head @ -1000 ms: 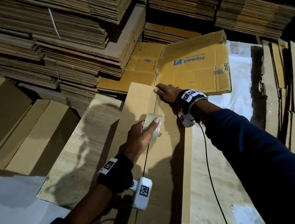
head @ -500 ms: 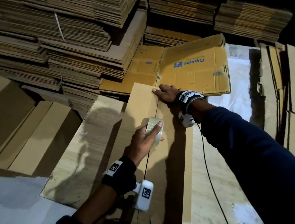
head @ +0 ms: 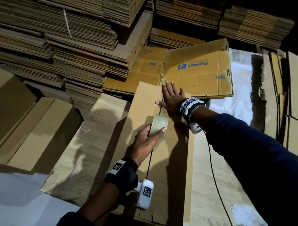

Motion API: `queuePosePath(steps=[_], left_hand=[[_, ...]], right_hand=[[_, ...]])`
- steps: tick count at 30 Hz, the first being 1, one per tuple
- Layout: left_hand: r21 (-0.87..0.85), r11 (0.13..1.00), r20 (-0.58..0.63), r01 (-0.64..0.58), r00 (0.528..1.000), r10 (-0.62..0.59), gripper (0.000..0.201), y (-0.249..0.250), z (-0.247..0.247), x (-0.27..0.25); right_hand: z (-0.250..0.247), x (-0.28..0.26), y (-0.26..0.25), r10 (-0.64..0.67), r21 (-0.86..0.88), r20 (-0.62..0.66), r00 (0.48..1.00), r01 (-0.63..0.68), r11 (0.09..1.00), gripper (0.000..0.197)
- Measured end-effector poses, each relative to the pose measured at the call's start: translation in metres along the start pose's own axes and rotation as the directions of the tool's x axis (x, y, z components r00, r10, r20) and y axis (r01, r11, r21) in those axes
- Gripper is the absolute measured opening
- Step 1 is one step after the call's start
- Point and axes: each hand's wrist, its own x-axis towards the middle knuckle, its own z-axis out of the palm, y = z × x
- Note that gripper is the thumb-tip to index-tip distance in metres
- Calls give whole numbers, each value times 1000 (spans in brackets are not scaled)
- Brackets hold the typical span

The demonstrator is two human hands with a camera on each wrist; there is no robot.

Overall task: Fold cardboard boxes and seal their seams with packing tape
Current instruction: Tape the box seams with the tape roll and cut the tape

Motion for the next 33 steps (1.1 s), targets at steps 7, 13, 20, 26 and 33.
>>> queuePosePath(steps=[7, 13, 20, 26, 33], left_hand=[[75, 997, 39, -5, 999, 2, 37, -5, -4, 1], [126, 992, -30, 0, 1000, 4, 36, -17, -3, -30], [164, 986, -5, 4, 1000, -3, 56, -15, -7, -29], [163, 986, 15, 23, 1000, -26, 43, -18, -6, -37], [341, 939, -57, -30, 997, 53, 50, -15, -6, -71]], right_hand=[[12, -28, -3, -200, -12, 34, 979, 200, 980, 100], [12, -23, -1, -186, -16, 50, 981, 187, 982, 101], [12, -60, -20, -216, 12, 84, 973, 216, 976, 94], [25, -84, -20, -246, -111, 94, 965, 255, 960, 96], [19, -85, -28, -197, -65, 52, 979, 200, 978, 106]])
